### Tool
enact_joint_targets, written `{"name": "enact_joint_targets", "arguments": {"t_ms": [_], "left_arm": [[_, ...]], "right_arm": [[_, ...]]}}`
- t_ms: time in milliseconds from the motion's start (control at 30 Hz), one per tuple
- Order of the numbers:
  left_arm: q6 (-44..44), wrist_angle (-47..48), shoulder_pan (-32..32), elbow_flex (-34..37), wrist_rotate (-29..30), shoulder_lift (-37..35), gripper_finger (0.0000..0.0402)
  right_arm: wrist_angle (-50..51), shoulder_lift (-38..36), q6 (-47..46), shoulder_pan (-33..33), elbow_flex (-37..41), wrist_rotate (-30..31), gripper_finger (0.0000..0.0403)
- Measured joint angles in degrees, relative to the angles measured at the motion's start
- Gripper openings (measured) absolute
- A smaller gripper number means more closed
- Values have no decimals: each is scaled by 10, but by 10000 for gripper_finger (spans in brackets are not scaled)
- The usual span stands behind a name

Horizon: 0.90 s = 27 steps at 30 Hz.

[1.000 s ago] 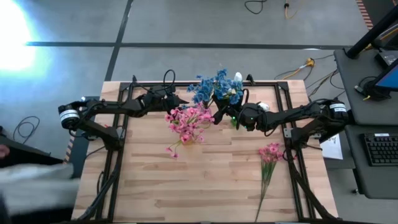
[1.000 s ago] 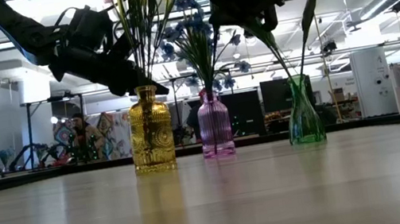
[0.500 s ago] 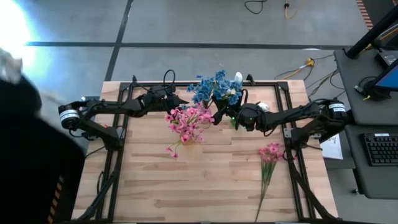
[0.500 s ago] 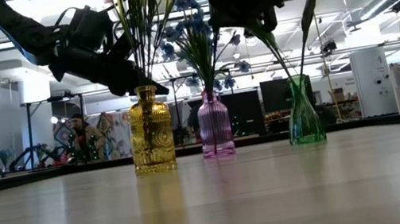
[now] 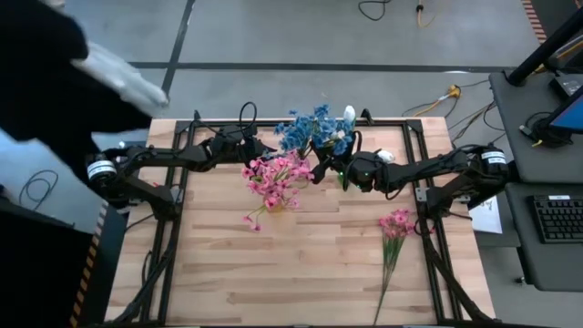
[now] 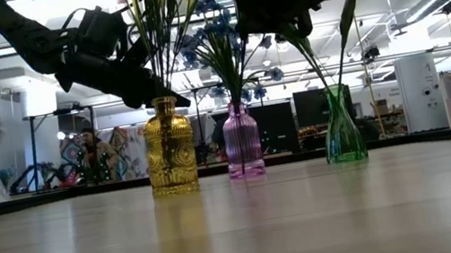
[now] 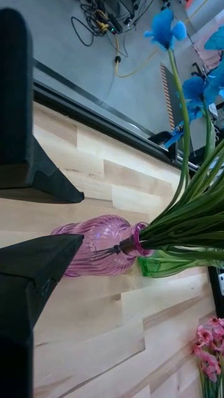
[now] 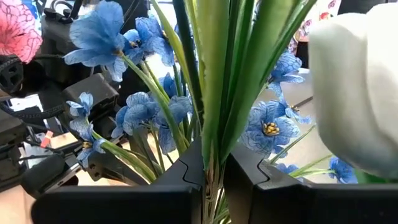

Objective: Sort flowers into vase by color
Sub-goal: Put the blue flowers into the purple flower vase

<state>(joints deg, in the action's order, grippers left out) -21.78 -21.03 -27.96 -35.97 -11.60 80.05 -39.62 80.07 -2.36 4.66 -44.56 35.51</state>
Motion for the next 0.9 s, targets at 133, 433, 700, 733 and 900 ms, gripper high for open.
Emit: {"name": "enact_joint_targets", "arguments": {"t_ms": [133,433,700,733,900], "left_arm": [[0,0,0,0,0,0,75],[0,0,0,0,0,0,75],[4,0,0,0,0,0,75],[4,0,0,0,0,0,75],[4,0,0,0,0,0,75]], "right_arm": [[0,0,1,0,0,-2,28],[0,0,1,0,0,-15,28],[4,0,12,1,0,-16,28],[4,0,16,1,0,-17,28],[7,0,25,1,-1,-17,28]]}}
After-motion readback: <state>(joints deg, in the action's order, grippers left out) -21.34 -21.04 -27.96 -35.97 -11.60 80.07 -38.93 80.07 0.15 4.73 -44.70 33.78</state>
